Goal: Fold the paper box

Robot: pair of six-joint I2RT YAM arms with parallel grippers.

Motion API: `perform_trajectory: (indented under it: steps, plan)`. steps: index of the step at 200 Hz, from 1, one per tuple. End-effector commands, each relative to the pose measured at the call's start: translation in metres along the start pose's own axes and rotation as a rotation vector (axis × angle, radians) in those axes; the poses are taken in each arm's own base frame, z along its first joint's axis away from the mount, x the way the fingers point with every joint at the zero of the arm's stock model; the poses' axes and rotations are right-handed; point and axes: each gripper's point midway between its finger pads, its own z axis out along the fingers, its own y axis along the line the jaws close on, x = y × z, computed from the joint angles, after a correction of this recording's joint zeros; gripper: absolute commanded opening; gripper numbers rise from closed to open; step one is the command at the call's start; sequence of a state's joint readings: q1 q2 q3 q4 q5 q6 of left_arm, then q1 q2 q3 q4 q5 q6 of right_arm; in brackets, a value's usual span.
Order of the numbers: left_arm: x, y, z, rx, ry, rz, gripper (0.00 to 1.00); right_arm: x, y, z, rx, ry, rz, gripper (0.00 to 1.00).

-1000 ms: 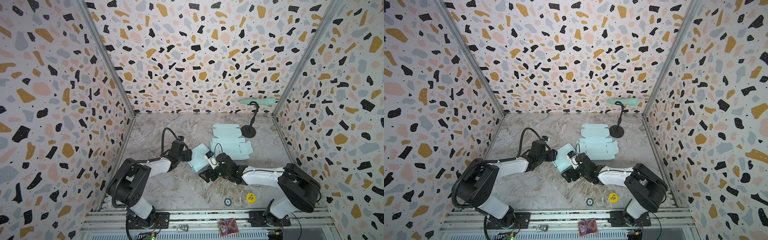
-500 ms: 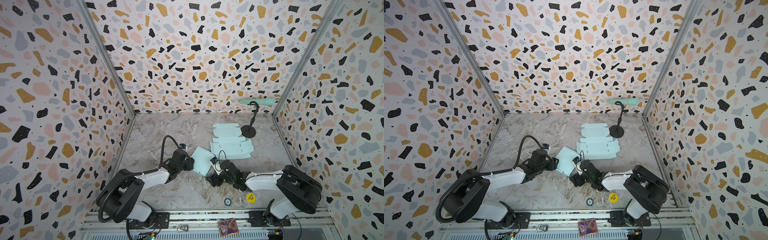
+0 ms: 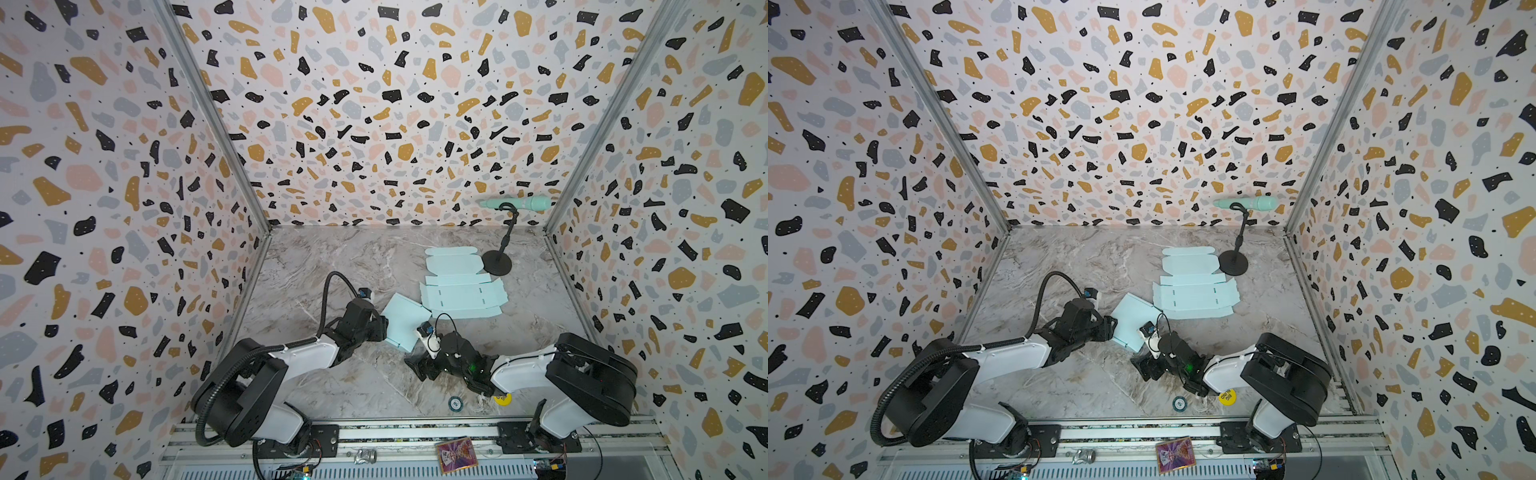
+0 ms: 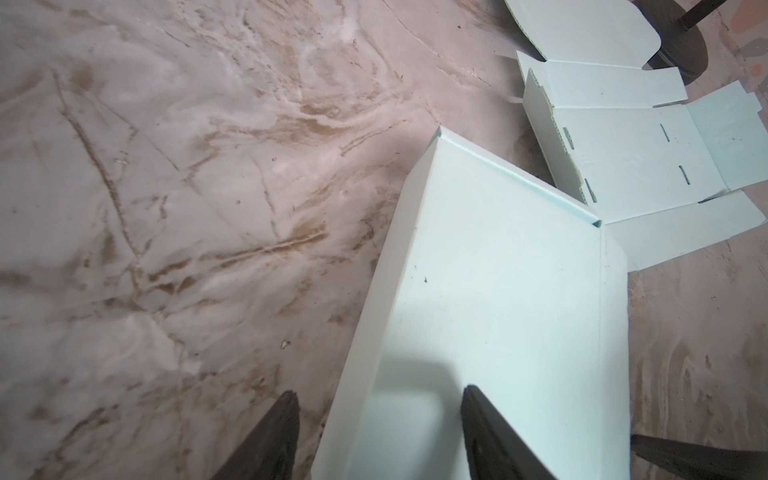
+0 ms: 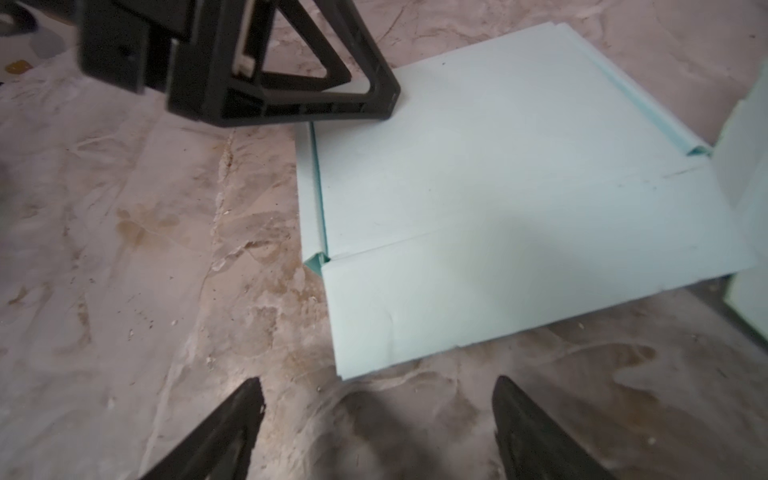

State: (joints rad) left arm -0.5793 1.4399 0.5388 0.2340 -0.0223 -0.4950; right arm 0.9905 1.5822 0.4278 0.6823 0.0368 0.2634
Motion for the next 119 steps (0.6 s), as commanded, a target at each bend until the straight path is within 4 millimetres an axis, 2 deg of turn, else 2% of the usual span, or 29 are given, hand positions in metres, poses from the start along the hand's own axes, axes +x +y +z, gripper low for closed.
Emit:
perform_trajectory:
  steps: [1,23,71,96,119]
  plan:
    - [0.026,0.009,-0.001,-0.028,0.078,0.004,0.63,-0.012,-0.019,0.008,0.147,-0.016,0.016,0.92]
    - [0.025,0.01,-0.001,-0.031,0.077,0.008,0.63,-0.01,-0.026,0.009,0.225,0.007,-0.043,0.94]
    - [0.023,0.007,-0.002,-0.019,0.074,0.012,0.62,-0.02,-0.025,0.001,0.289,-0.028,-0.142,0.95]
    - [0.018,0.001,-0.005,0.004,0.062,0.01,0.61,-0.021,-0.005,-0.016,0.273,-0.092,-0.279,0.99]
    - [0.016,0.0,-0.004,0.007,0.066,0.017,0.6,-0.028,-0.001,-0.037,0.262,-0.167,-0.334,0.99]
